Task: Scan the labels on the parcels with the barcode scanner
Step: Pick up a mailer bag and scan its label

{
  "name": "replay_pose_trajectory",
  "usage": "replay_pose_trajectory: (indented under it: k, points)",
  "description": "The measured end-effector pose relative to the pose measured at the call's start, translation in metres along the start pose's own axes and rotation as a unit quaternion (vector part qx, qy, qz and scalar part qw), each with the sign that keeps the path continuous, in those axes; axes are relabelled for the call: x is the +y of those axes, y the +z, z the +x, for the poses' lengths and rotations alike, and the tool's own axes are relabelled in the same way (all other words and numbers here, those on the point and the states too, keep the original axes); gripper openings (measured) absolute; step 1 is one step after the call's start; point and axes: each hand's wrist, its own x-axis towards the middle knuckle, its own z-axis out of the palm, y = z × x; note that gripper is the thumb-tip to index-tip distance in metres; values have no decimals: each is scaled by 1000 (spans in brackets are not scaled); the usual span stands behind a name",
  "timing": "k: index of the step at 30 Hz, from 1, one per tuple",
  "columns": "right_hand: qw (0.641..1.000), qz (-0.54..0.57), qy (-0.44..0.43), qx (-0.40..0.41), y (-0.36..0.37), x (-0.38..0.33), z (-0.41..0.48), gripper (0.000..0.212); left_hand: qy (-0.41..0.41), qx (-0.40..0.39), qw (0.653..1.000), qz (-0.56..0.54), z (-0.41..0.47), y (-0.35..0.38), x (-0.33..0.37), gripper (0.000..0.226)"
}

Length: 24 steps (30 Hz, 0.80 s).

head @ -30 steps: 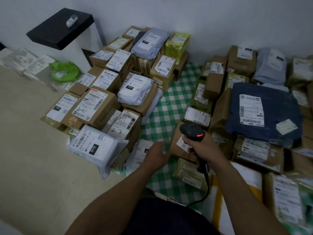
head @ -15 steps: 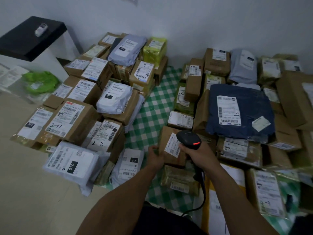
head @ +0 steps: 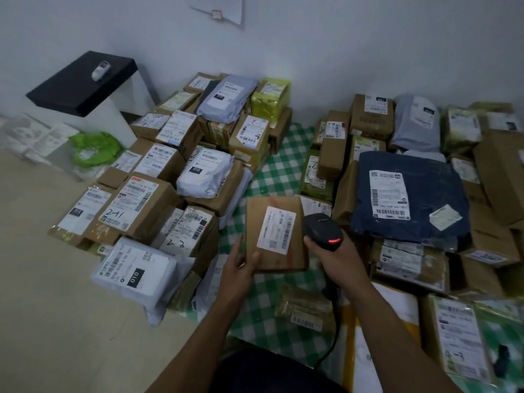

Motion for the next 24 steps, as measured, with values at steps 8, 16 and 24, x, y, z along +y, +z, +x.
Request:
replay_pose_trajectory:
  k: [8, 16, 24]
  points:
    - [998, -23, -24, -60, 11, -19, -5, 54, 171, -5, 978, 116, 1, -24, 70, 53]
    - [989, -89, -70, -92, 9, -44, -10, 44, 243, -30, 908, 339, 42, -50, 148, 53]
    - [972, -171, -71, -143, 19, -49, -17, 26, 226, -16, 881, 416, 55, -50, 175, 54]
